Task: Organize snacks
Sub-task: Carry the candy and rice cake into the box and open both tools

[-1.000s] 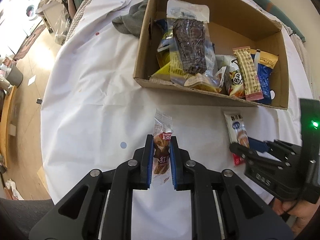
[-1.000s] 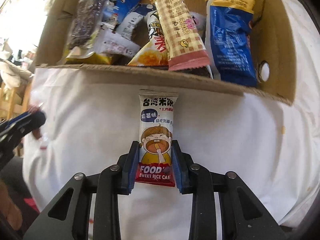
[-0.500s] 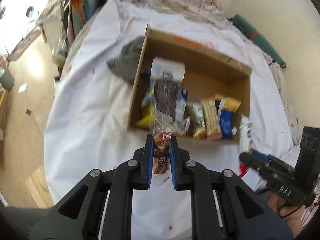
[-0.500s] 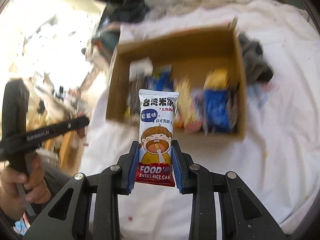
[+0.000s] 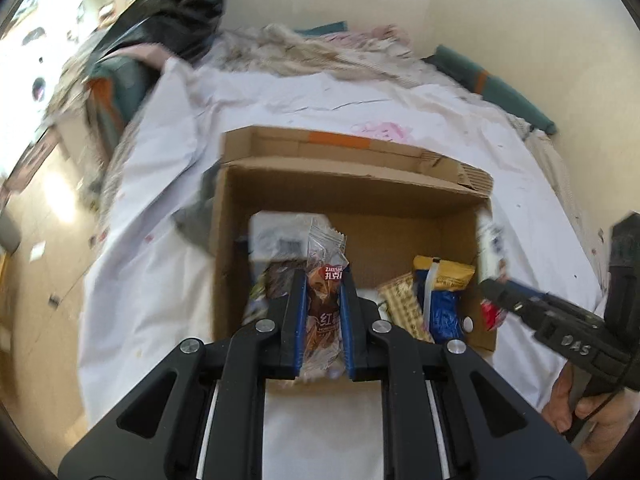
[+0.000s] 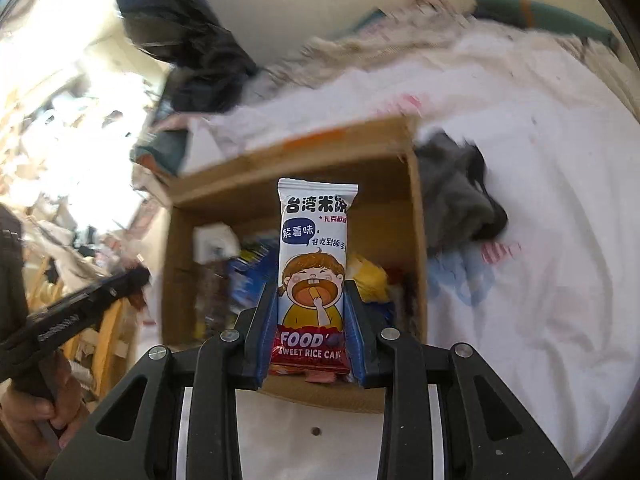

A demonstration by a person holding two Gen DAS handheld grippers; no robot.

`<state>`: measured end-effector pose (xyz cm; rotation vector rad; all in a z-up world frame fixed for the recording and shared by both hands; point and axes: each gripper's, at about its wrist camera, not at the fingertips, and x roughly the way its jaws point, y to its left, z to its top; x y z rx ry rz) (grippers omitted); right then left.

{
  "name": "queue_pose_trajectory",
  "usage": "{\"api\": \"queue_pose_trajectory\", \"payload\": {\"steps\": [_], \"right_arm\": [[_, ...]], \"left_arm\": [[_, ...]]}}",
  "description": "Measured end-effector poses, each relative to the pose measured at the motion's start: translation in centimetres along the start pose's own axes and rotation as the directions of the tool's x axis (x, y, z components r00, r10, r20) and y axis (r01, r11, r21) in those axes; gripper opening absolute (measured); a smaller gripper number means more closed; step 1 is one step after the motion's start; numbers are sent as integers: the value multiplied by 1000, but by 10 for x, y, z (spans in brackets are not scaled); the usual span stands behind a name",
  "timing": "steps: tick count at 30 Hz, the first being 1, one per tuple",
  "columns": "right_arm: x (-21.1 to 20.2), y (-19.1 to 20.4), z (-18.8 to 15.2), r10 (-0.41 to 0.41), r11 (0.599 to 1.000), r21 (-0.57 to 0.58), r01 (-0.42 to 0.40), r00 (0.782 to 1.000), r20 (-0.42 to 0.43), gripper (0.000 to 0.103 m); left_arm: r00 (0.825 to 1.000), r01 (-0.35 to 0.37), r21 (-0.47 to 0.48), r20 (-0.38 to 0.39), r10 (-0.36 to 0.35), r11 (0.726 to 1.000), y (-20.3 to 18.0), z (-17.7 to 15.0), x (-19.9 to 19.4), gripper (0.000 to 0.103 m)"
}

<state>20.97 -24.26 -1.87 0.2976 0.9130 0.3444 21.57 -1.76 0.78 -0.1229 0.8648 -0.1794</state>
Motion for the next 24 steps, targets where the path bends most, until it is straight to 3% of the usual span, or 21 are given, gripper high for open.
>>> {"api": "queue_pose_trajectory", "payload": {"steps": [1,3,5,10,19,20,21,22,24], "right_arm": [[7,-2,-3,1,1000,18,-1,1000,-22,33],[17,-1,-5,-8,1000,1,9,999,-49,33],[24,6,-7,-15,999,-42,12,998,-68,33],[35,12,-7,-16,998,-70,10,996,-86,33],[43,10,-1,21,1000,-10,-22,995,-98,37],[42,9,0,26,1000,-1,-26,995,-98,50],[41,7,1,27,1000,9,-27,996,-91,67],[39,6,2,32,999,18,-31,996,-78,72],[32,3,5,42,999,35,-41,998,-42,76]], "left_arm": [[1000,5,13,10,-5,1000,0,-5,8,12],[999,1,-21,-50,-2,1000,3,-11,25,12],[995,50,-47,-81,-54,998,3,-10,33,12],[996,58,-13,-65,-59,998,-5,-6,38,12],[991,103,3,-87,-103,995,-15,-14,44,14],[990,109,3,-89,-108,994,-16,-14,45,17],[990,108,11,-94,-107,994,-17,-15,45,27],[990,106,18,-96,-104,994,-18,-16,46,35],[991,109,30,-86,-107,994,-20,-17,42,63]]}}
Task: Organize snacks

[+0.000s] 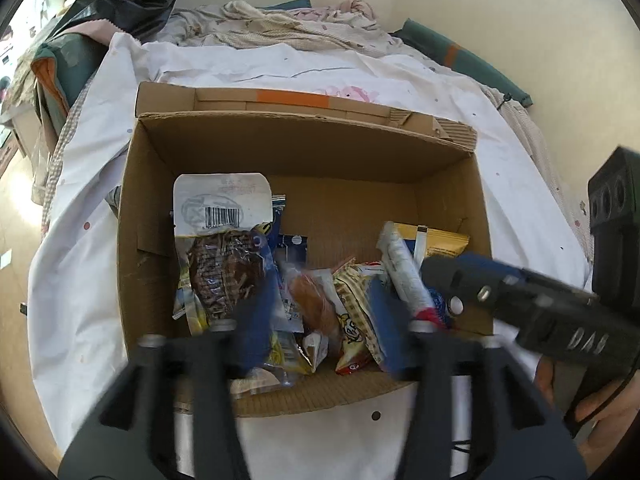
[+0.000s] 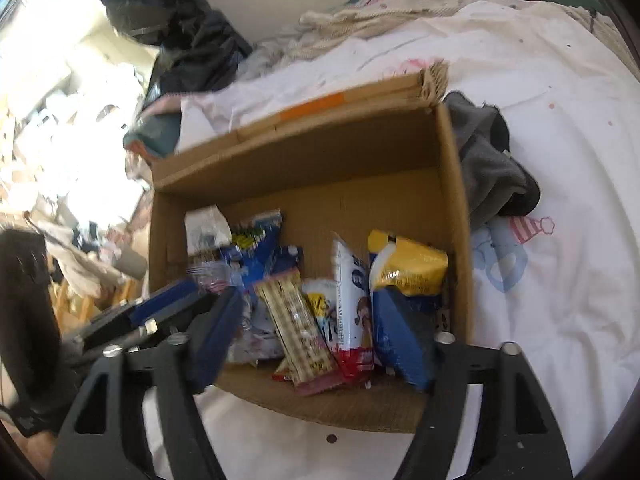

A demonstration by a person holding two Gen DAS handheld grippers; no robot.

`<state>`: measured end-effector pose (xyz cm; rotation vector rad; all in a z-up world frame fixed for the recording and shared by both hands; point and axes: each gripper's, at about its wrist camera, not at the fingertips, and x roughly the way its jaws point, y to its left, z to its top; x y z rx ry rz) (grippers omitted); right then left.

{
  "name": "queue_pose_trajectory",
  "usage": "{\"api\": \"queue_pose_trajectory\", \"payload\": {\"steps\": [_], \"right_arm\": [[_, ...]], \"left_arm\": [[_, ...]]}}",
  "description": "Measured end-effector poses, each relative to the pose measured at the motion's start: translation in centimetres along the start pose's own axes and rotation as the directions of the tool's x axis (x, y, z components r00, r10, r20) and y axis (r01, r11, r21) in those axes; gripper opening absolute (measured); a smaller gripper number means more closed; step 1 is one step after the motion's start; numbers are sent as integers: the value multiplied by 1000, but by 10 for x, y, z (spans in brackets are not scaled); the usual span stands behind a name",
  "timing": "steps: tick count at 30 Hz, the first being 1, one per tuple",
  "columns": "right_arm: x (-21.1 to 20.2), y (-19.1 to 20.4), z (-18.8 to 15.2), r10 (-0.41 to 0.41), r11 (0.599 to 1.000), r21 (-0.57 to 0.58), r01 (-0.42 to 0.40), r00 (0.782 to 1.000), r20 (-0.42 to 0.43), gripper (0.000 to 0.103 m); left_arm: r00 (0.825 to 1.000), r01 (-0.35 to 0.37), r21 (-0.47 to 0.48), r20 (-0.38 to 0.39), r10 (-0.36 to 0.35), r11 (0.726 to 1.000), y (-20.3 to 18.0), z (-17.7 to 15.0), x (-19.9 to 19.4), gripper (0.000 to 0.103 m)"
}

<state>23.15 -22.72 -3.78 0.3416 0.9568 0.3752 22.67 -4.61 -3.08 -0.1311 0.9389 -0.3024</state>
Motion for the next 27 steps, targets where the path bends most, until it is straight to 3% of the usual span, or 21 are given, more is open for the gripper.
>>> {"api": "queue_pose_trajectory", "payload": {"steps": [3,6,8,13,20,27], "right_arm": [[-10,-3,4,15,1000,21,-16,999,31,82],[-24,-6,5,18,999,48,-22,997,75,89],[-37,-4,3,-1,999,40,-3,994,111,94],[-68,13,-15,-77,996,-20,83,980,185,100],[-95,33,-60,-145,983,-80,167,963,228,102],[-111,55,-89,-196,956,-153,249,935,296,102]], "left_arm": [[1000,-18,4,22,18,1000,0,-2,-9,82],[998,-40,-9,55,40,999,4,-2,-23,83],[991,-93,-15,90,94,996,8,-3,-40,83],[958,-245,-37,144,248,969,17,-11,-79,83],[934,-308,-64,172,314,949,23,-45,-113,83],[929,-299,-77,205,309,951,20,-72,-140,83]]}}
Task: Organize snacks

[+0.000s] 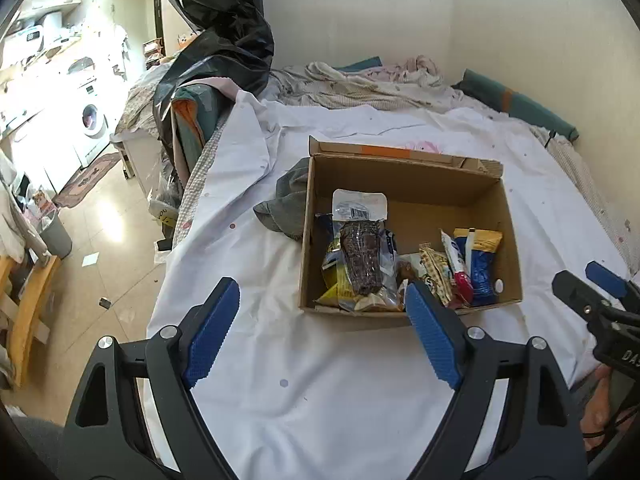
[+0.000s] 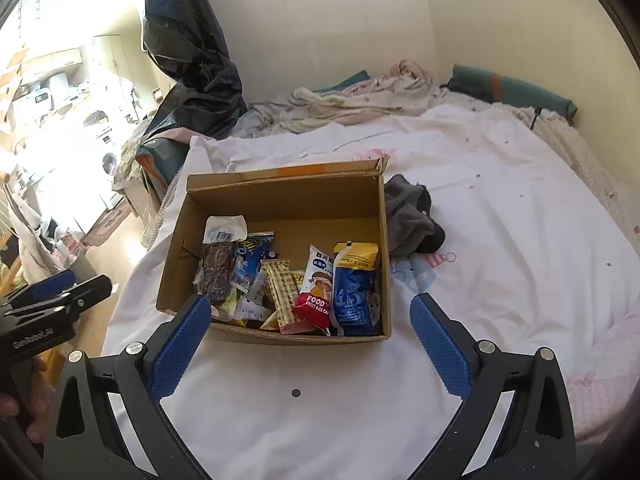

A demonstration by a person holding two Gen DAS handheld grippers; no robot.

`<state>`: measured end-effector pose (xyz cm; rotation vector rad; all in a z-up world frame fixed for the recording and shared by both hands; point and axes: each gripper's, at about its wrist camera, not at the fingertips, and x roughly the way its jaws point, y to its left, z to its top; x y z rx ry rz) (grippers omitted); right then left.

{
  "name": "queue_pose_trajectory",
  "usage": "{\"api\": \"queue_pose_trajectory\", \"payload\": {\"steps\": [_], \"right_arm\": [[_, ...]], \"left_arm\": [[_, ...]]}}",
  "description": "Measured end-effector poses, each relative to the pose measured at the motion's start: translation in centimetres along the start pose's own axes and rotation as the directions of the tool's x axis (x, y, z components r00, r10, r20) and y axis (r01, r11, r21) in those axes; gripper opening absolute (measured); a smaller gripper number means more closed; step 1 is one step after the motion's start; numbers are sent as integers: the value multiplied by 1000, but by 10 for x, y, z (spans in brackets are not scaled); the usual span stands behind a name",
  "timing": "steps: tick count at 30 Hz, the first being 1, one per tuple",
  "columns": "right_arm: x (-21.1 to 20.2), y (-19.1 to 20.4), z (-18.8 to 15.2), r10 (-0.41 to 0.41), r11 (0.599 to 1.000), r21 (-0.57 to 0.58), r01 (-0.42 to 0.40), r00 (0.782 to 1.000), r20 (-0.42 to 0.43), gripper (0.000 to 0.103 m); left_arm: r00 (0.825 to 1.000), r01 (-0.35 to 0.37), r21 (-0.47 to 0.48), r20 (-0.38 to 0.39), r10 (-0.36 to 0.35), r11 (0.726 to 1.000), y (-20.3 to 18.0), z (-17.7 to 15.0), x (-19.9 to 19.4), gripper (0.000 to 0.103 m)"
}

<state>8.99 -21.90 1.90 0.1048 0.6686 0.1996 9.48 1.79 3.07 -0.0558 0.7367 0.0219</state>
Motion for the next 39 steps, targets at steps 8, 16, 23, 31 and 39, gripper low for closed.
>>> {"api": "queue_pose_trajectory", "payload": {"steps": [8,16,23,31,39], "right_arm": [[7,13,-15,4,1000,-13,-5,999,-42,102],[15,25,-20,-18,999,-50,16,999,-44,102],[16,20,-20,-26,999,-33,25,998,-50,102],[18,19,-21,-23,999,-28,21,998,-57,102],[19,18,-22,-22,1000,-21,21,998,-61,102]], "left_arm": [[999,13,-55,-38,-15,998,2,-19,2,83],[998,8,-20,-63,-9,1000,-5,-24,13,99],[998,-4,-28,-58,2,1000,-4,-24,12,103],[998,-10,-44,-63,7,999,0,-23,14,103],[998,-13,-40,-61,11,999,0,-23,14,103]]}}
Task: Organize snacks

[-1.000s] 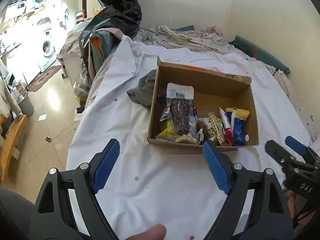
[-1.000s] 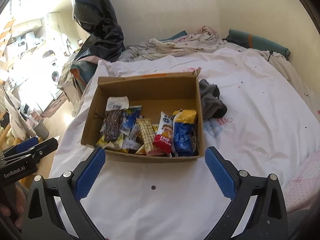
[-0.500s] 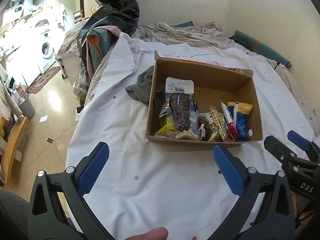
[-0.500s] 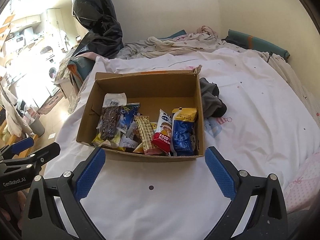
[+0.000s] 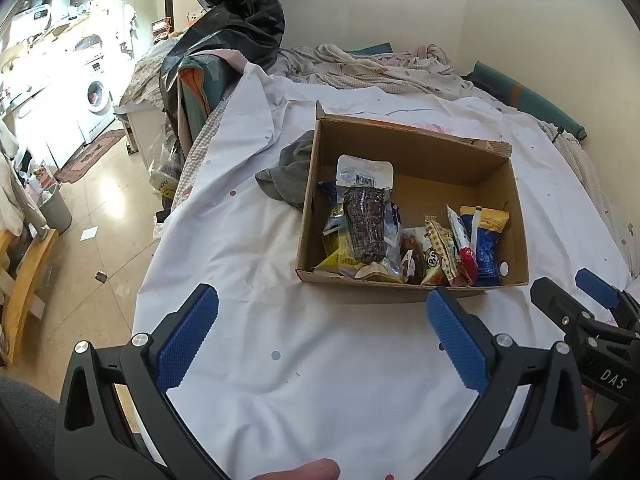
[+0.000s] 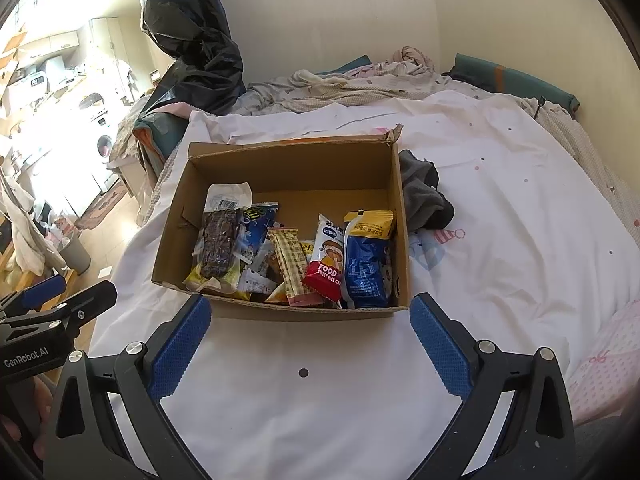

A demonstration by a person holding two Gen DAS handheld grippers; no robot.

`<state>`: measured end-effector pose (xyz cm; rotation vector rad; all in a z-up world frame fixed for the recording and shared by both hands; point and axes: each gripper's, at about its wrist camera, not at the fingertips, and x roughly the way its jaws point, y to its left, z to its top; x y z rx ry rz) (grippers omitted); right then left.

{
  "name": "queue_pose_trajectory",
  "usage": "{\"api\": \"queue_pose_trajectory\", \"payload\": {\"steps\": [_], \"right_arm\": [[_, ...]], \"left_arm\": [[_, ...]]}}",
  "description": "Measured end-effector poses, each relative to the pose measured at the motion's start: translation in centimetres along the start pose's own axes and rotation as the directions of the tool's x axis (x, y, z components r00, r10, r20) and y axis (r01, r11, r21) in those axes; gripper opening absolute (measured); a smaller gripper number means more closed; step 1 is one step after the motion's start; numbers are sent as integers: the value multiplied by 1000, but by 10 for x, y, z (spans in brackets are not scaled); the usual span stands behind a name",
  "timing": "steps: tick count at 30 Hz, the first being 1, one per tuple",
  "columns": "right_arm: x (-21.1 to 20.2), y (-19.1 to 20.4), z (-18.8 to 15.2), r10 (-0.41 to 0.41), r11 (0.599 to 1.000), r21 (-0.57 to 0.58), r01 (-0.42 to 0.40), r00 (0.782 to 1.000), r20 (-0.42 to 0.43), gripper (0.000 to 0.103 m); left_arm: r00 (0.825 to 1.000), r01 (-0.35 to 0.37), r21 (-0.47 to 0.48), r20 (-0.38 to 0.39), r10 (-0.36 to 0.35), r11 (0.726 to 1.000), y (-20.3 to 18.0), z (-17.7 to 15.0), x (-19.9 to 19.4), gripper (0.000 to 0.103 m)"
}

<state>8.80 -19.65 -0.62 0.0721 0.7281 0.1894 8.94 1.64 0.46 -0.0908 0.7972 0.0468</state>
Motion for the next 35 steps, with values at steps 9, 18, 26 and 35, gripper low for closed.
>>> {"api": "queue_pose_trajectory", "payload": {"steps": [9,18,26,35], "right_arm": [[3,-3,0,10,1000,20,-10,1000,-12,103],[0,-2,0,3,1000,15,-3,1000,-7,103],[-2,0,1,1,1000,4,-1,1000,1,103],[-2,1,1,5,1000,11,-5,1000,2,103]], "left_arm": [[1000,-3,-3,-1,3,1000,0,1,0,103],[1000,-2,-4,-1,2,1000,0,1,0,103],[1000,-1,-6,-1,1,1000,0,1,0,103],[1000,15,-18,-6,-15,1000,0,2,1,103]]}}
